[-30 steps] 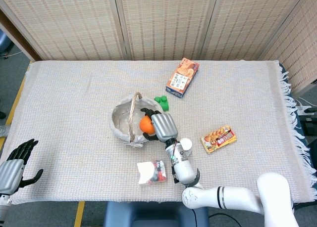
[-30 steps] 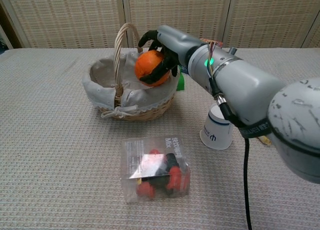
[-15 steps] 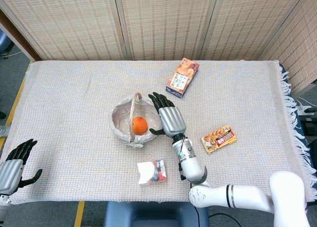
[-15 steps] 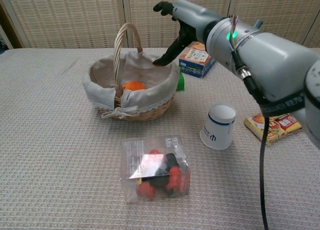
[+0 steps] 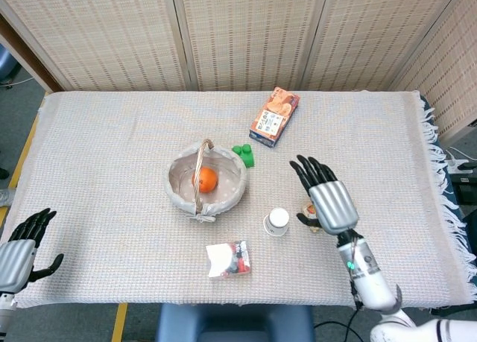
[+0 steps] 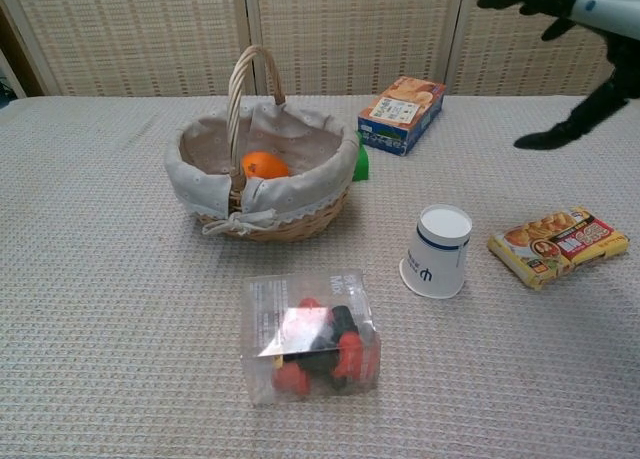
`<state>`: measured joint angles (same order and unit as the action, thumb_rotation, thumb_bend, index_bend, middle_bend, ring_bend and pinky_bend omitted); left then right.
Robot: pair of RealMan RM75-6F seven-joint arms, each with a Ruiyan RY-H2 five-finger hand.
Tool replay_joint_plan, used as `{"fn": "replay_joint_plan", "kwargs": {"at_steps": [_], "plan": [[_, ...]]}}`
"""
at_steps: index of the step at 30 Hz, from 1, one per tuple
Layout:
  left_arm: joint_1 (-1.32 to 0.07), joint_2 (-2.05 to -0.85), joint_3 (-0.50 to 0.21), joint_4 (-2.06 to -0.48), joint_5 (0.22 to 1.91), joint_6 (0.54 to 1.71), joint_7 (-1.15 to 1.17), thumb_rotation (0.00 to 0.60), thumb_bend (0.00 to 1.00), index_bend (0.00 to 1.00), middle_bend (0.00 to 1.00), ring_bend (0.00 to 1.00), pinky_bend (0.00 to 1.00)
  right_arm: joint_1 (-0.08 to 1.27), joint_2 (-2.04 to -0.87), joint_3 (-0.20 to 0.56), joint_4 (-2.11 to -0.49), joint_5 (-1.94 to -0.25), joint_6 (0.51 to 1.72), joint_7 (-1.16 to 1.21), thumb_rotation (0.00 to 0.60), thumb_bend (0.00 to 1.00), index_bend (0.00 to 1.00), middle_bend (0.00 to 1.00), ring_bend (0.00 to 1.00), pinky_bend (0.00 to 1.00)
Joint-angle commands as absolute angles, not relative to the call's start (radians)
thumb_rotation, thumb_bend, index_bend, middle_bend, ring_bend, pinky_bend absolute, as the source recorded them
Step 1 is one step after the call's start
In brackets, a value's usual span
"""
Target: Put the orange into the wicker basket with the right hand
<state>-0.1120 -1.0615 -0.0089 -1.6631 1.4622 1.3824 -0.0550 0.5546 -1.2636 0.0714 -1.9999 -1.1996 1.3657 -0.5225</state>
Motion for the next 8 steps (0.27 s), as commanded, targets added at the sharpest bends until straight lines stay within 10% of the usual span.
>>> {"fn": "replay_joint_plan", "kwargs": {"at_steps": [1, 8], "plan": [[-0.109, -1.071, -0.011, -1.659, 1.466, 1.395, -0.039, 0.6, 0.34, 0.0, 0.0, 0.0, 0.11, 0.336, -1.14, -0.18, -1.944, -1.507, 1.528, -0.393, 0.6, 0.05, 0.0, 0.0, 0.0, 0.14], [-0.103, -1.076, -0.011, -1.658, 1.474, 1.414, -0.025, 0.6, 0.34, 0.0, 0.0, 0.0, 0.1, 0.196, -1.228, -0.217, -1.639, -1.63, 1.643, -0.244, 0.6, 0.05, 0.0, 0.0, 0.0, 0.14]]}}
